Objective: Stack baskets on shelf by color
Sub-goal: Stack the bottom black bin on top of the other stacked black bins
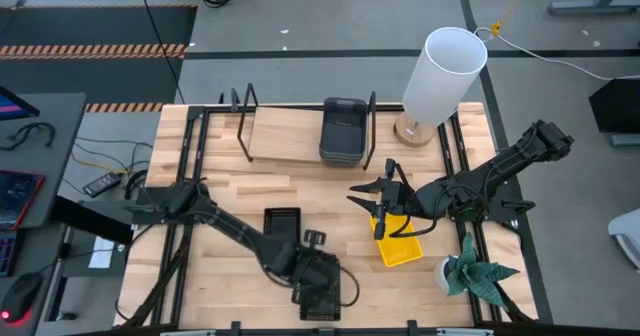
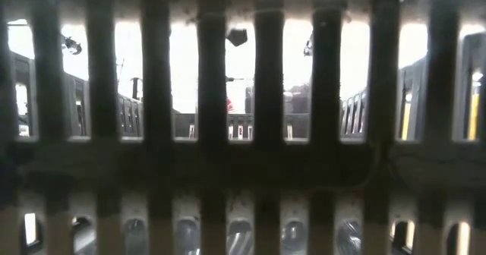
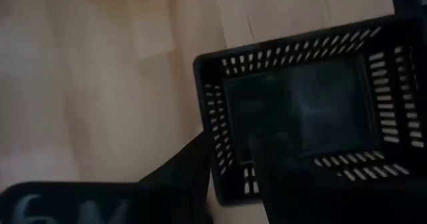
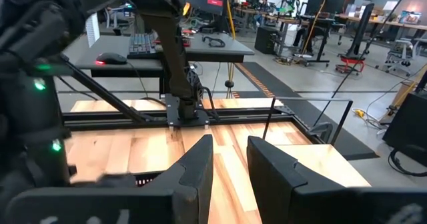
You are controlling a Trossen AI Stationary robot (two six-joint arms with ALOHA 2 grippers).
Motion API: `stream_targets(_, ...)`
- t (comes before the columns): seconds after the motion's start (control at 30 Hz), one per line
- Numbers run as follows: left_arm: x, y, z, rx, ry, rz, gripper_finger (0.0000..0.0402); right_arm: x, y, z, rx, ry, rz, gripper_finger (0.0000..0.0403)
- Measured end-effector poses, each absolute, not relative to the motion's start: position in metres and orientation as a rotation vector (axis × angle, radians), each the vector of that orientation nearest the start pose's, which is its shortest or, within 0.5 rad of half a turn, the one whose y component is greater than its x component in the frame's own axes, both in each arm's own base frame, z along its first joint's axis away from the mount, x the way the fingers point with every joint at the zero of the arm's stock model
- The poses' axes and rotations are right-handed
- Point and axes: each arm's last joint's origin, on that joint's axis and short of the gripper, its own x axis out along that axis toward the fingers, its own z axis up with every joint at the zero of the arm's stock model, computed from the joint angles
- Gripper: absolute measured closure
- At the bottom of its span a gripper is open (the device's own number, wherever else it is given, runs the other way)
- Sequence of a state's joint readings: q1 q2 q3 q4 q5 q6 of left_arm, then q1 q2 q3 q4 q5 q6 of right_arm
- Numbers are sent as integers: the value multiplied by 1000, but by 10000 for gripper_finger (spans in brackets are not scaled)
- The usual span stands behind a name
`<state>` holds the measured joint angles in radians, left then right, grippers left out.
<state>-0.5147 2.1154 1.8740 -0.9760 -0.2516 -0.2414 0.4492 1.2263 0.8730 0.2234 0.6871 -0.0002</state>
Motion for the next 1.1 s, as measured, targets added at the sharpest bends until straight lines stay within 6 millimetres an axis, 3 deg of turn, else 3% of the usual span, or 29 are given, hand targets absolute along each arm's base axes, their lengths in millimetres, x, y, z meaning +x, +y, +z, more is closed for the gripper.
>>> stream_targets(0.23, 401, -200, 229, 181, 1161, -100, 278, 252, 101, 312, -74, 111, -237, 305)
stream_targets(0.7, 409, -200, 192, 185, 1268, -81, 204, 252, 101, 313, -85, 105, -237, 305)
stream_targets(1.1, 413, -197, 186, 173, 1273, -58, 234, 252, 101, 313, -85, 105, -237, 305)
